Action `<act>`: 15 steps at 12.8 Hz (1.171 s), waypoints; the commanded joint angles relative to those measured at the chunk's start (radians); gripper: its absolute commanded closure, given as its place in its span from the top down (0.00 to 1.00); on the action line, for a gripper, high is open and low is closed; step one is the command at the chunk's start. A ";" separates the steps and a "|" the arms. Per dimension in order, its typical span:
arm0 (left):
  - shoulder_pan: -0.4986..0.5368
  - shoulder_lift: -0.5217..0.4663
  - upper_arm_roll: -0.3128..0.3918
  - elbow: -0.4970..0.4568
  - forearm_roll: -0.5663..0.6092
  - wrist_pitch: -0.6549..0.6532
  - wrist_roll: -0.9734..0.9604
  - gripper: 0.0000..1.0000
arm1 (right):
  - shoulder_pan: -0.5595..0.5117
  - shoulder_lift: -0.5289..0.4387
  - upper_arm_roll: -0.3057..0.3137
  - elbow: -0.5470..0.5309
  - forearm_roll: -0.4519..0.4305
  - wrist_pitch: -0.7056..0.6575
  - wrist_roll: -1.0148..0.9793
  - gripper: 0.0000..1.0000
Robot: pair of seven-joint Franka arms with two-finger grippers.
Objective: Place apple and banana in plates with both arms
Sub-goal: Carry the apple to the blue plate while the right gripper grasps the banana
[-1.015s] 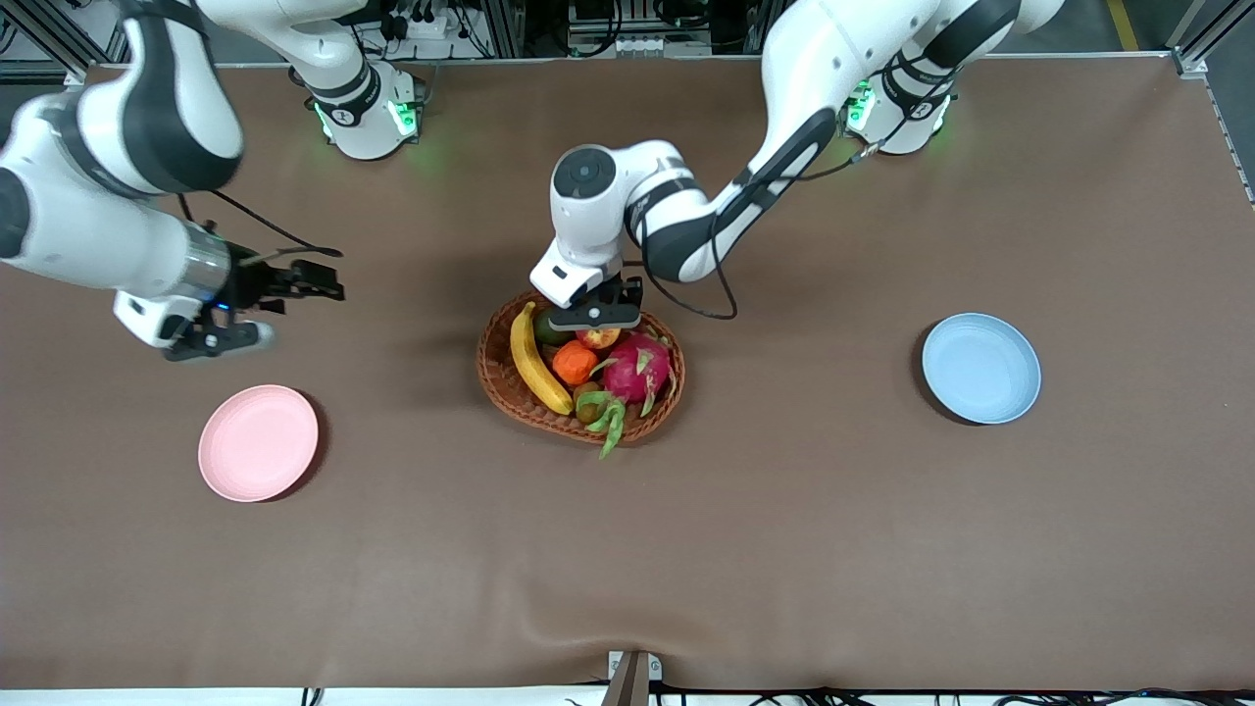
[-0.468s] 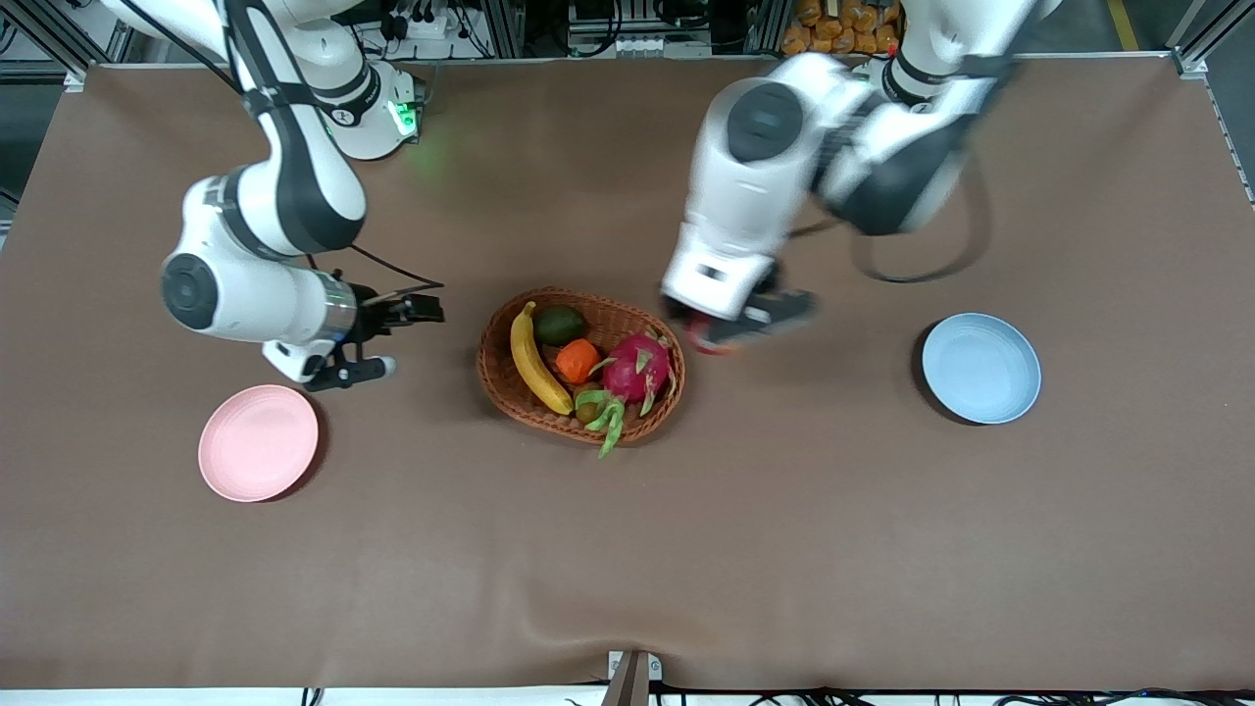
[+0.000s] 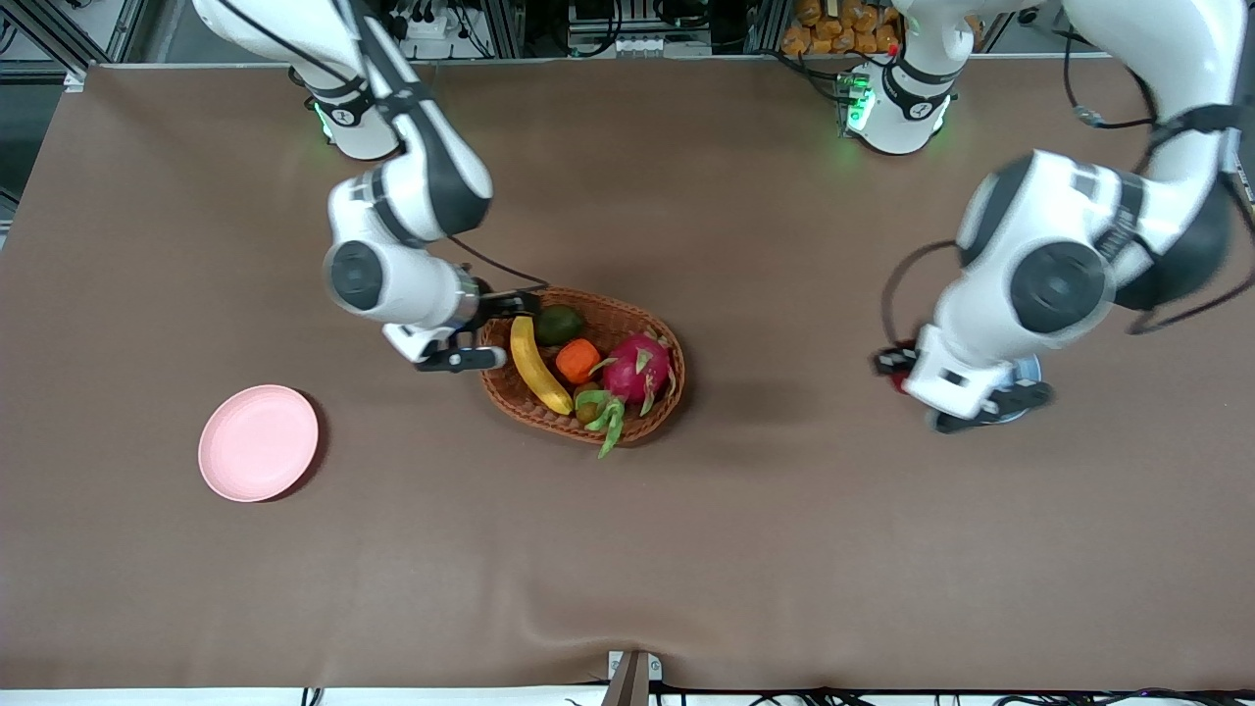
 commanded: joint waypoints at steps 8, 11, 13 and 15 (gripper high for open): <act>0.377 0.016 -0.016 -0.349 0.015 0.355 0.345 0.00 | 0.036 0.049 -0.016 -0.028 0.011 0.016 0.192 0.95; 0.388 0.023 -0.016 -0.439 0.012 0.470 0.342 0.00 | 0.036 0.049 -0.016 -0.033 0.011 0.016 0.192 0.75; 0.392 0.039 -0.015 -0.464 0.012 0.501 0.342 0.00 | 0.045 0.049 -0.016 -0.039 0.011 0.016 0.192 0.72; 0.394 0.049 -0.015 -0.466 0.012 0.501 0.342 0.14 | 0.051 0.049 -0.016 -0.042 0.011 0.016 0.195 0.70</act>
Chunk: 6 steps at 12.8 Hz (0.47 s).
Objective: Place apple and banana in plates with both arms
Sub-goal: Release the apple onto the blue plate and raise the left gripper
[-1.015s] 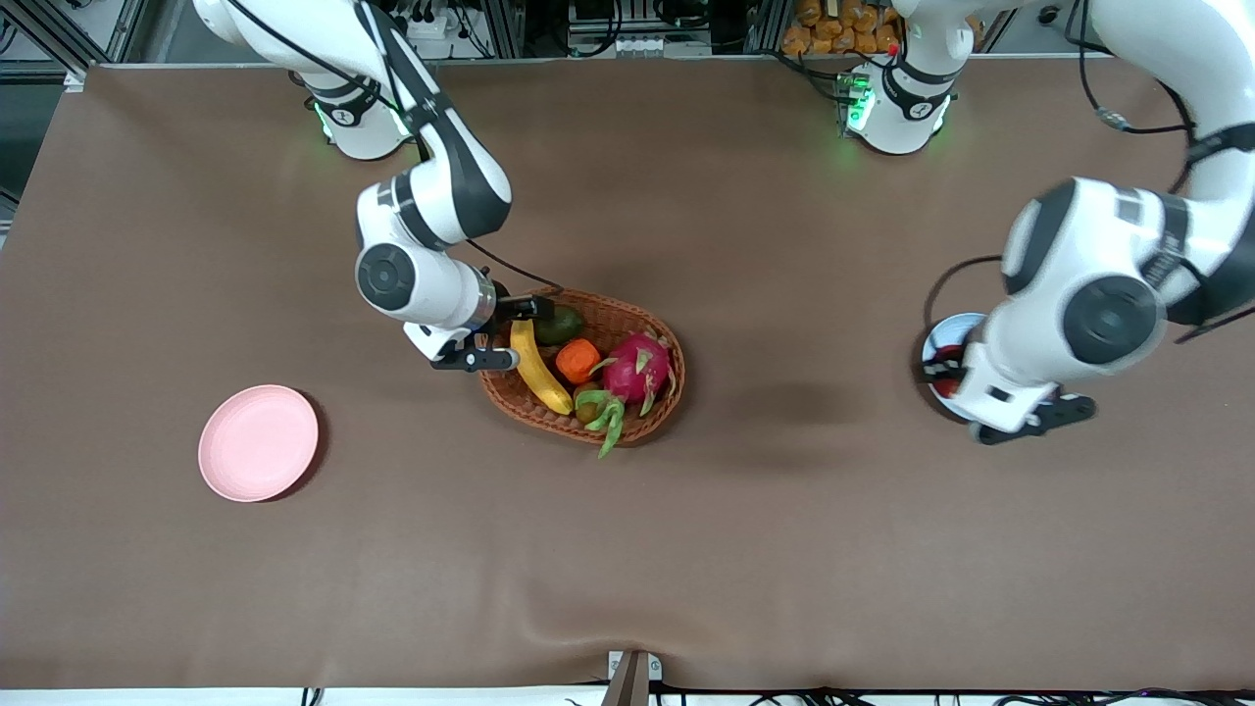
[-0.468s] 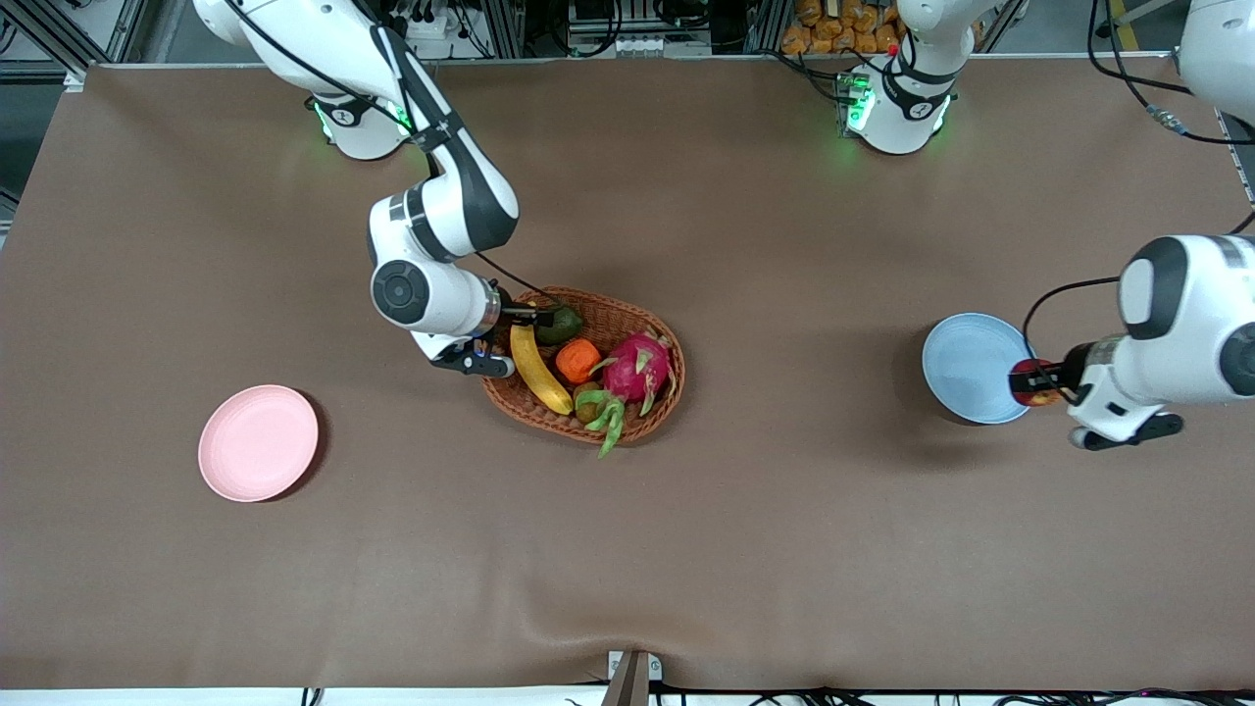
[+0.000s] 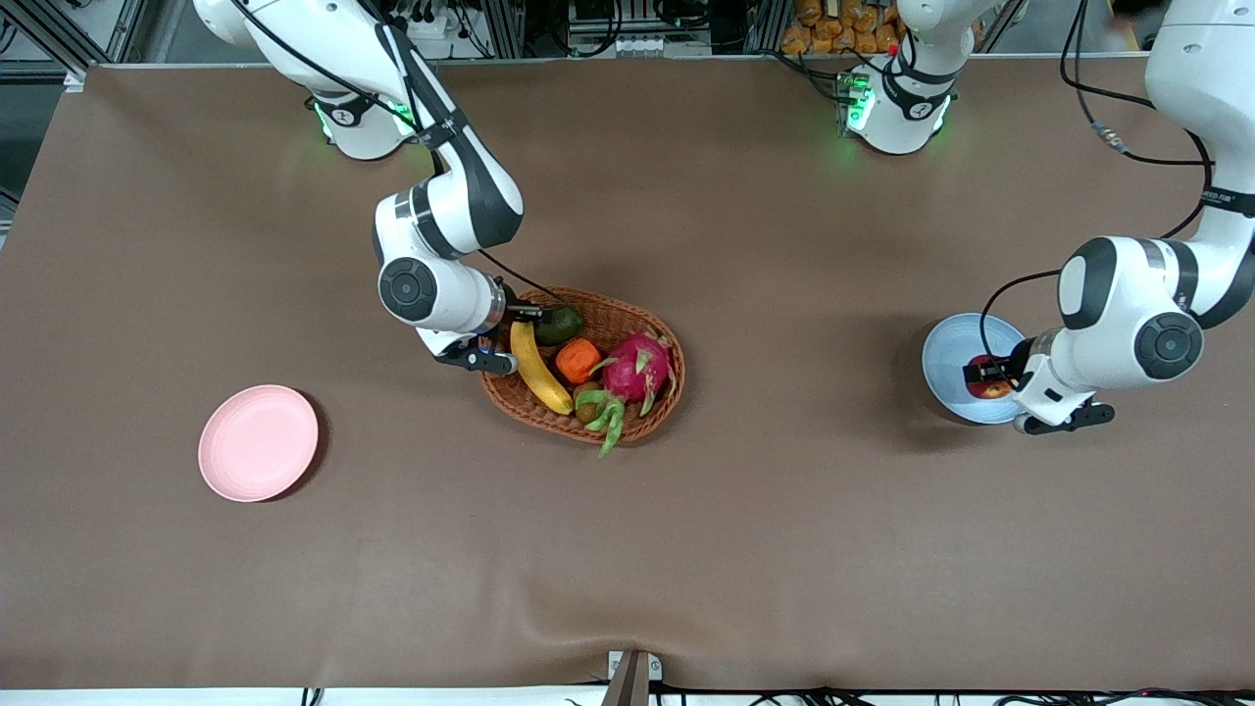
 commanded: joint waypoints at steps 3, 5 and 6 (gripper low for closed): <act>0.019 -0.004 -0.004 -0.025 -0.009 0.015 -0.005 1.00 | 0.023 -0.015 -0.003 -0.022 0.009 0.003 0.035 0.57; 0.022 -0.016 -0.006 -0.021 -0.009 0.007 -0.003 1.00 | 0.025 -0.015 -0.003 -0.022 0.009 0.003 0.041 0.44; 0.024 -0.037 -0.006 -0.009 -0.009 -0.011 -0.002 1.00 | 0.025 -0.015 -0.003 -0.022 0.009 0.003 0.043 0.35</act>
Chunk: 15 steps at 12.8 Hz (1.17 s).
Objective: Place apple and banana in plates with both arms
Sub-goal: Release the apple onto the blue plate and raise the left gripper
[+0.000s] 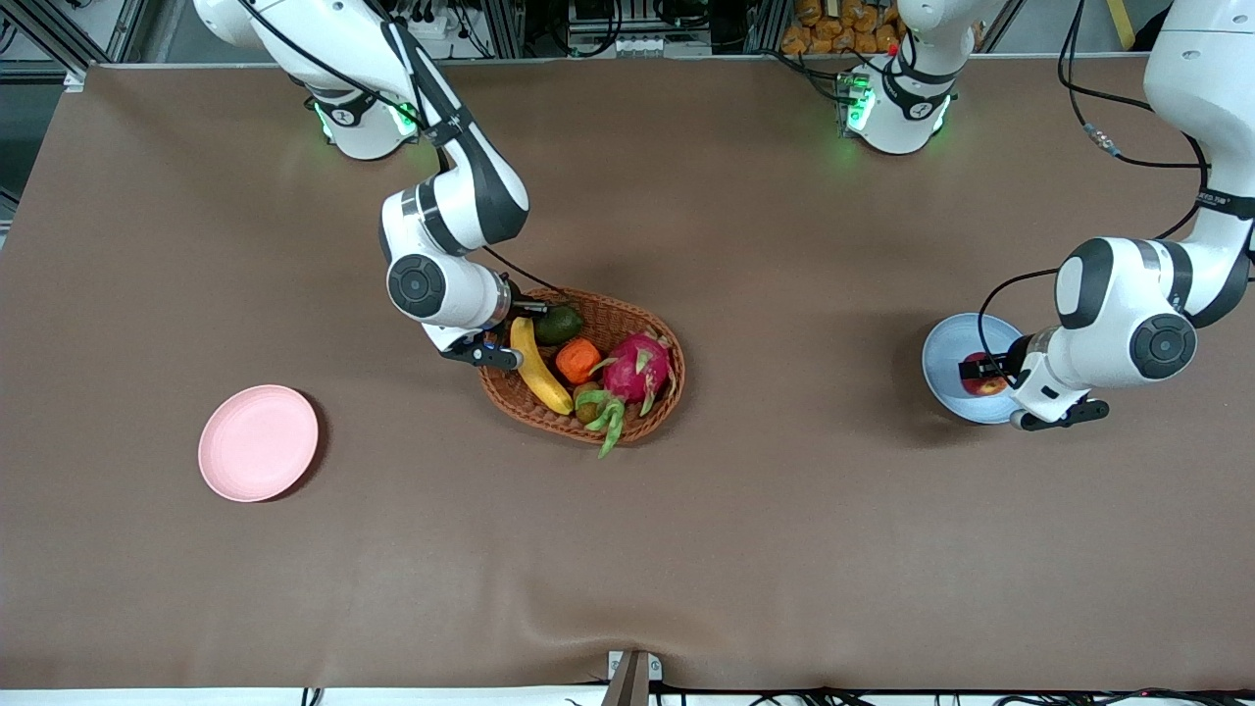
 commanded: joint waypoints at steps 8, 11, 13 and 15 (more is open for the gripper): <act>0.010 -0.200 -0.170 0.506 -0.011 -0.526 0.064 1.00 | -0.020 -0.081 -0.033 -0.001 -0.014 -0.085 0.013 0.00; 0.010 -0.238 -0.221 0.610 -0.023 -0.645 0.067 1.00 | -0.025 -0.104 -0.079 0.057 -0.083 -0.190 0.012 0.00; 0.012 -0.304 -0.219 0.610 -0.072 -0.648 0.067 1.00 | -0.025 -0.125 -0.119 0.083 -0.103 -0.224 0.000 0.00; 0.012 -0.327 -0.218 0.608 -0.098 -0.649 0.069 1.00 | -0.026 -0.153 -0.178 0.080 -0.114 -0.227 -0.104 0.00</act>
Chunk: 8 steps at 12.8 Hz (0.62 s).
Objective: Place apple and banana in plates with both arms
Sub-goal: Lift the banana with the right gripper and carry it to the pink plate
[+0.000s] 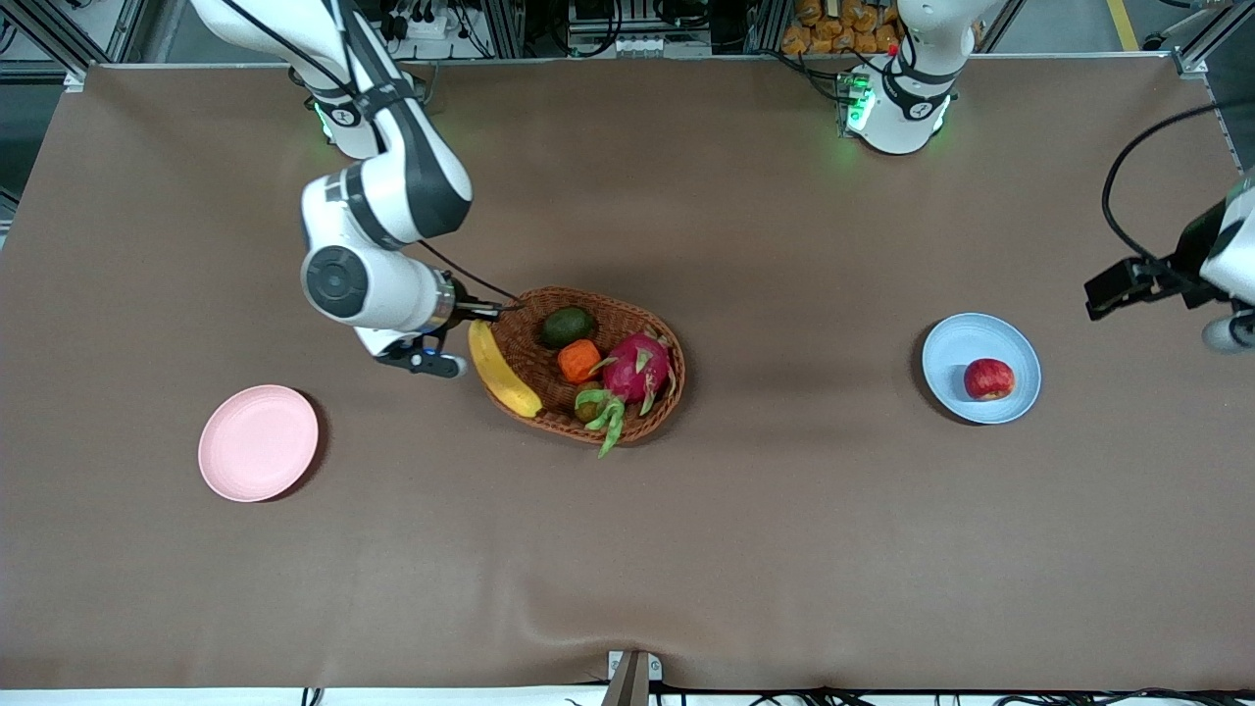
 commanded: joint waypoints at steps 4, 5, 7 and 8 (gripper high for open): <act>-0.046 -0.076 0.064 -0.014 -0.066 -0.020 0.038 1.00 | -0.047 -0.033 -0.185 0.022 -0.017 -0.104 -0.377 0.00; -0.162 -0.109 0.177 -0.034 -0.080 -0.020 0.035 1.00 | -0.068 -0.029 -0.205 0.034 -0.018 -0.135 -0.428 0.00; -0.360 -0.139 0.401 -0.069 -0.106 -0.020 0.037 1.00 | -0.143 -0.024 -0.214 0.051 -0.044 -0.158 -0.511 0.00; -0.403 -0.146 0.458 -0.079 -0.135 -0.020 0.038 1.00 | -0.179 -0.023 -0.212 0.056 -0.095 -0.158 -0.549 0.00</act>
